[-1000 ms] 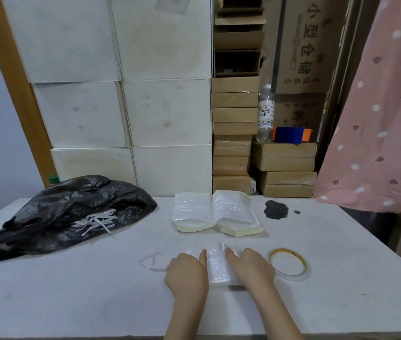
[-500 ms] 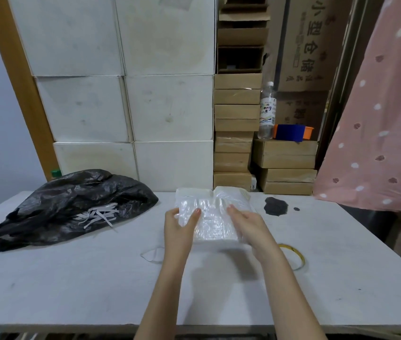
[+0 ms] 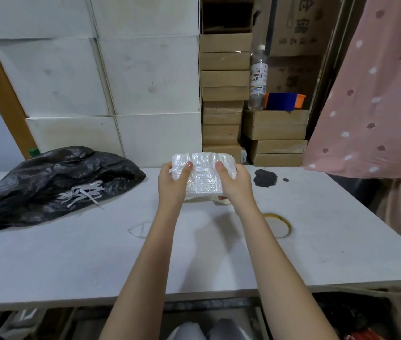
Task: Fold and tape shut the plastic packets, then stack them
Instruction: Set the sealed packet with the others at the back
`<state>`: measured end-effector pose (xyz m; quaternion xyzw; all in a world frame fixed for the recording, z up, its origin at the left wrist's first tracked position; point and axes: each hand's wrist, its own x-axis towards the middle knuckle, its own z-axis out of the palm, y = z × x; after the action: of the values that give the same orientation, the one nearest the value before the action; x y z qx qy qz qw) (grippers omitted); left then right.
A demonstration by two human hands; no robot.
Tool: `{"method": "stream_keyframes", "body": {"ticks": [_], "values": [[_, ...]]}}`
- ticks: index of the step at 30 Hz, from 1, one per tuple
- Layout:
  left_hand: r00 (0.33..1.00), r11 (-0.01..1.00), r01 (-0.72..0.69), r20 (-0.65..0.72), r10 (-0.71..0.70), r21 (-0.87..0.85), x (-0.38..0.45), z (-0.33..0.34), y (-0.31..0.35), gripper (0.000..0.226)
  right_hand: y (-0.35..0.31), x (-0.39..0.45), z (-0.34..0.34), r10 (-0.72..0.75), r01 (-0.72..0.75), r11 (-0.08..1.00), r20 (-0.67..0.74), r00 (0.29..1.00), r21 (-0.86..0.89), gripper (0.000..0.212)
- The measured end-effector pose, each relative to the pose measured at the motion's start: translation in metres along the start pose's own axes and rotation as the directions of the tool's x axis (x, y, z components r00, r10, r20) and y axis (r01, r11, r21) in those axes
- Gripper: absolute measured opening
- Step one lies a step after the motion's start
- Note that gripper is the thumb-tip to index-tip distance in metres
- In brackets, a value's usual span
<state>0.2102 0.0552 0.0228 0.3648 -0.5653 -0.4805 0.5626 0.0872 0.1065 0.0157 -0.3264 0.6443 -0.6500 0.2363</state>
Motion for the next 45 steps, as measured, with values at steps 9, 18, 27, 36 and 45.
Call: {"method": "stream_keyframes", "body": {"ticks": [9,18,27,36,45], "values": [[0.998,0.999,0.036,0.051,-0.037,0.013,-0.005,0.031,-0.02,0.022,0.021,0.013,-0.025,0.006,-0.005,1.0,-0.045,0.999,0.018,0.046],[0.988,0.984,0.058,0.131,-0.08,0.168,0.008,0.112,-0.035,0.033,0.035,0.062,-0.078,-0.045,-0.041,0.962,-0.301,0.952,-0.271,0.044],[0.944,0.731,0.008,0.235,-0.23,0.682,0.06,0.208,-0.062,0.052,0.042,0.146,-0.129,-0.039,-0.203,0.744,-0.344,0.938,-0.637,0.047],[0.917,0.58,-0.051,0.267,-0.294,0.813,0.087,0.247,-0.097,0.051,0.078,0.196,-0.136,-0.002,-0.247,0.569,-0.301,0.954,-0.785,0.039],[0.951,0.255,-0.245,0.283,-0.127,0.935,0.098,0.231,-0.092,0.037,0.078,0.202,-0.125,-0.211,-0.21,0.455,-0.334,0.919,-0.865,0.033]]}}
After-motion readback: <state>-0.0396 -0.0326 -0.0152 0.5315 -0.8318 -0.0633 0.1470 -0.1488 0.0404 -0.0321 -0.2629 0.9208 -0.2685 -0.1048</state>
